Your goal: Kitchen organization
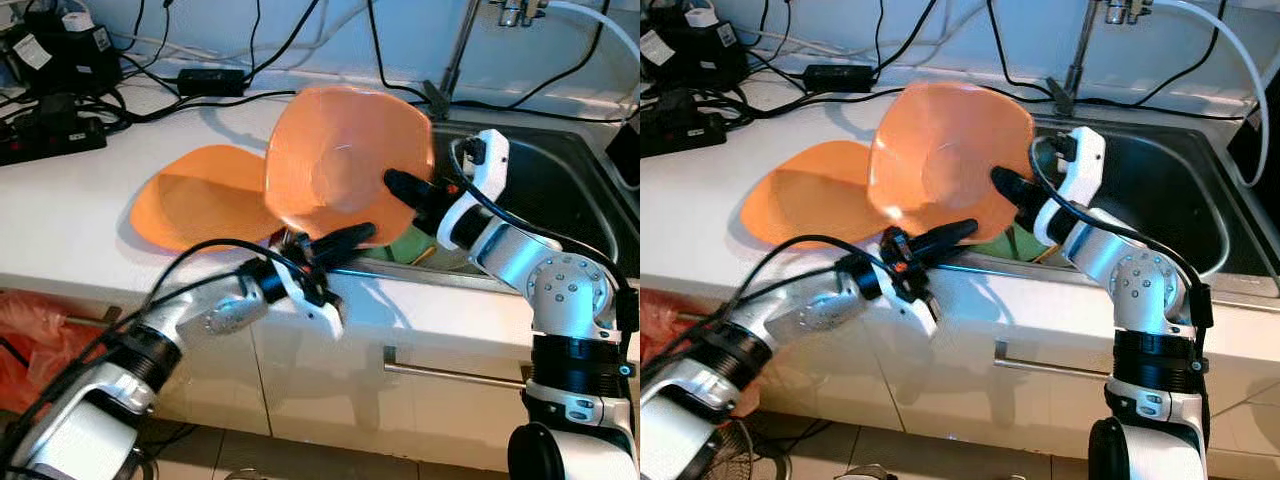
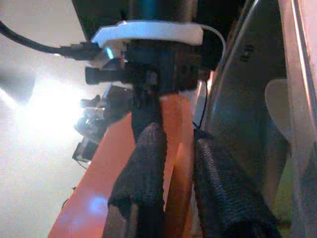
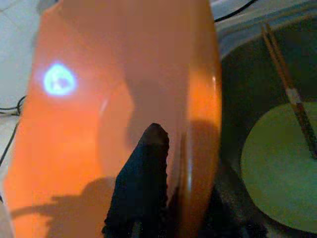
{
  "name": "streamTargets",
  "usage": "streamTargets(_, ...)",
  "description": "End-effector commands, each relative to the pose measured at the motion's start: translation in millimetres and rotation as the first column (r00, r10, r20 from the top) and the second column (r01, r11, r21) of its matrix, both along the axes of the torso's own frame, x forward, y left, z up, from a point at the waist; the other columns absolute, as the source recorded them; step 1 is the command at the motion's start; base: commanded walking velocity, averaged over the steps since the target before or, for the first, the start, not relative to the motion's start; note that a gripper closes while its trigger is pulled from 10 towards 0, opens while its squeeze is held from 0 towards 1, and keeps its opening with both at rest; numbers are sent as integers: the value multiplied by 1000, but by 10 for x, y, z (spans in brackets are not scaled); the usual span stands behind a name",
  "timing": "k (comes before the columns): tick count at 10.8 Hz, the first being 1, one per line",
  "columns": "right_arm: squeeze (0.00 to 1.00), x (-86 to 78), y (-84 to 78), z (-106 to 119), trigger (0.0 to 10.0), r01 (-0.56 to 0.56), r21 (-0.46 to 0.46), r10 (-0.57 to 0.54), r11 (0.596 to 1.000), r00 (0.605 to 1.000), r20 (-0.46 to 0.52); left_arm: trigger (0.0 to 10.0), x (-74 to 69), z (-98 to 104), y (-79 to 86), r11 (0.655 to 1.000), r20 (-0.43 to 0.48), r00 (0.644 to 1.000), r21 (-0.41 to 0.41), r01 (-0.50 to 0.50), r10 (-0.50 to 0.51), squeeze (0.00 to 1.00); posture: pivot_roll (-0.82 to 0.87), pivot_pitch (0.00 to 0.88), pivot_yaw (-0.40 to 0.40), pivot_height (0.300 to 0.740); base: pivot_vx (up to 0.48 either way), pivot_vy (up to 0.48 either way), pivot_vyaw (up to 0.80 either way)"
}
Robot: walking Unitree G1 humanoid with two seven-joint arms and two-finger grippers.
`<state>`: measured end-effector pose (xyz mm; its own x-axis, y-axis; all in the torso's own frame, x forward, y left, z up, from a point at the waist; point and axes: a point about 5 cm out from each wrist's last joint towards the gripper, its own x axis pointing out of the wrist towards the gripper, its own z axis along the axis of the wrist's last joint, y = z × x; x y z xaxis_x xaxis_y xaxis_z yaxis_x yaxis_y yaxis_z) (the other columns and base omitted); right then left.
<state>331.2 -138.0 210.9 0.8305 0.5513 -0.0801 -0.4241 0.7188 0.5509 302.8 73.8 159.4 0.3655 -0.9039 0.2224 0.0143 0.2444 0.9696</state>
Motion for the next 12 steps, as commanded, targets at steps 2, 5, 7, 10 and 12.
streamTargets(2,0,-27,92,-214,0,-22,-22,20,1000,995,-98,10000,-141,349,-241,966,80,982,-185,182,-170,1000,90,25,-27,740,0,0,0)
streamTargets(5,0,4,65,-244,0,59,-27,-61,998,993,-98,10000,-131,389,-246,958,42,982,-218,189,-184,1000,87,27,-29,740,0,0,0)
streamTargets(7,0,50,31,-275,0,176,-26,-178,984,979,-98,10000,-143,439,-257,945,8,978,-258,202,-207,1000,90,31,-29,740,0,0,0)
streamTargets(10,0,137,-108,-263,0,339,-30,-340,940,937,-75,10000,-37,598,-196,921,-80,985,-371,116,-156,1000,90,35,-26,740,0,0,0)
streamTargets(12,0,182,-234,-264,0,426,-126,-429,896,903,8,10000,34,673,-84,902,-165,983,-431,7,-86,1000,90,35,-26,740,0,0,0)
